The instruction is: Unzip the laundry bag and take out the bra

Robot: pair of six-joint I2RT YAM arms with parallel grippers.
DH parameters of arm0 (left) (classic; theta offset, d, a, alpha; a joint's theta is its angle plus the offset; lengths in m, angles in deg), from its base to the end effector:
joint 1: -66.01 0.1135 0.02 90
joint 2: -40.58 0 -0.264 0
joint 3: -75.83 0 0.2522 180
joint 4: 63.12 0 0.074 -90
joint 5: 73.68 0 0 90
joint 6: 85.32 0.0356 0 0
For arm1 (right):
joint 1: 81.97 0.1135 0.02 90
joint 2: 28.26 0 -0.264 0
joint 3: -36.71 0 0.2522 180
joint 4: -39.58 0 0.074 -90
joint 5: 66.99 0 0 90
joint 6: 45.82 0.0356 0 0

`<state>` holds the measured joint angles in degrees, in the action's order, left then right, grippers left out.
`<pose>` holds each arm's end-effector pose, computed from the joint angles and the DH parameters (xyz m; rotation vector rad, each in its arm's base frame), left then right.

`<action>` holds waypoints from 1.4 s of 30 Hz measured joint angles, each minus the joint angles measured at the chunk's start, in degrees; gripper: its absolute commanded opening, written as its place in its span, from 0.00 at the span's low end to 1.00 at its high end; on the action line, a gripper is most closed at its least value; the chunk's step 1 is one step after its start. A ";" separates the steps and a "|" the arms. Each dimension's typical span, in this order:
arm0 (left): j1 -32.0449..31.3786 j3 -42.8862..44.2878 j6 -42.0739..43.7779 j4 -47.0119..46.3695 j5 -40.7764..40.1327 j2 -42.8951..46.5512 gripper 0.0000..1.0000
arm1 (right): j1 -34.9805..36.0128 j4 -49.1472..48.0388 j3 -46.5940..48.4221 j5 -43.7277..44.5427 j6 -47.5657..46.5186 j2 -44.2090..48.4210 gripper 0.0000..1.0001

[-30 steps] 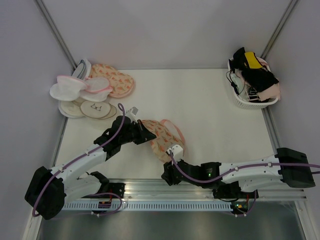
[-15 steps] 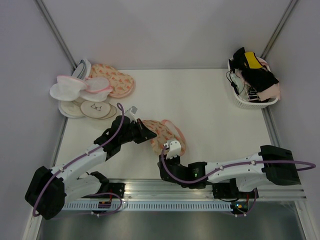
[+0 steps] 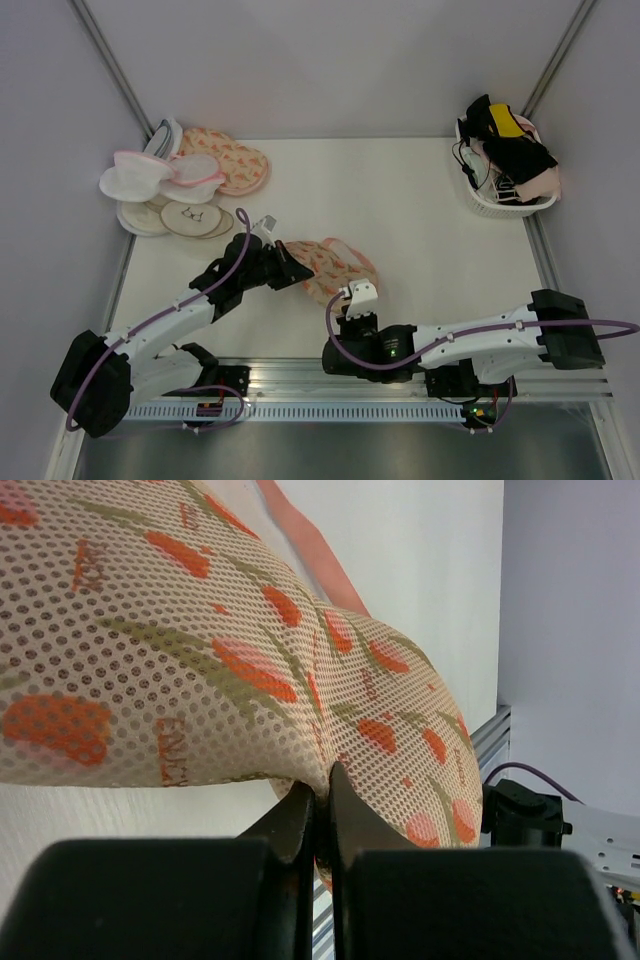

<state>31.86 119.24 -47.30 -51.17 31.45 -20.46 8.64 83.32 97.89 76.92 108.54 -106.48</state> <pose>0.1825 -0.1350 0.2146 -0.1799 2.2889 -1.1322 0.0261 0.2539 0.2151 -0.2065 2.1156 0.3040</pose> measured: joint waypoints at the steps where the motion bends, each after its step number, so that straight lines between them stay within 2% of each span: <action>1: -0.02 0.00 0.02 0.11 0.00 0.00 0.02 | 0.00 1.90 0.11 -0.20 0.39 0.26 0.00; 8: 0.02 0.09 3.08 3.23 0.50 0.02 0.02 | 0.20 12.52 0.57 -2.21 2.34 4.48 0.00; 17: 0.44 4.83 11.72 4.17 6.32 -3.28 0.02 | 0.31 16.76 -0.33 -3.63 2.99 11.30 0.00; 21: 0.98 5.66 13.29 0.04 9.86 -6.51 0.03 | 0.31 13.25 -2.64 -6.03 -0.68 11.80 0.00; 23: 1.38 6.64 13.18 -2.93 11.93 -9.18 0.14 | 0.31 9.14 -4.74 -7.85 -3.23 11.78 0.00; 24: 1.57 7.37 12.79 -4.92 13.20 -11.17 0.32 | 0.31 6.97 -5.73 -8.50 -4.55 11.65 0.00; 26: 1.62 8.50 11.58 -7.76 14.93 -13.73 0.52 | 0.31 3.39 -6.67 -9.22 -6.54 10.54 0.00; 27: 1.64 8.87 11.06 -8.66 15.23 -14.47 0.67 | 0.31 1.86 -6.75 -9.42 -7.32 9.68 0.01; 29: 1.46 9.03 9.40 -10.05 15.34 -14.78 0.74 | 0.31 -1.55 -6.78 -9.75 -8.72 7.85 0.01; 30: 1.29 8.98 8.76 -10.32 15.19 -14.49 0.85 | 0.26 -3.54 -6.80 -9.94 -9.49 6.82 0.00; 31: 1.01 8.87 8.15 -10.25 14.71 -13.99 0.86 | 0.02 -5.64 -6.80 -10.21 -10.27 5.97 0.00; 32: 0.61 8.46 7.48 -9.79 13.81 -12.90 0.92 | -0.24 -7.56 -6.82 -10.40 -10.84 5.29 0.00; 38: -0.87 -0.76 3.80 -3.89 8.50 2.23 0.93 | -4.26 -18.99 -9.20 -13.22 -14.32 4.70 0.00; 42: -1.31 -7.02 0.68 -0.90 6.67 12.02 0.93 | -6.84 -23.02 -11.61 -15.13 -15.82 5.99 0.00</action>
<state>30.55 112.22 -46.63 -52.06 38.12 -8.44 1.80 60.30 86.28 61.80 92.71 -100.49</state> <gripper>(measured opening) 0.932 0.009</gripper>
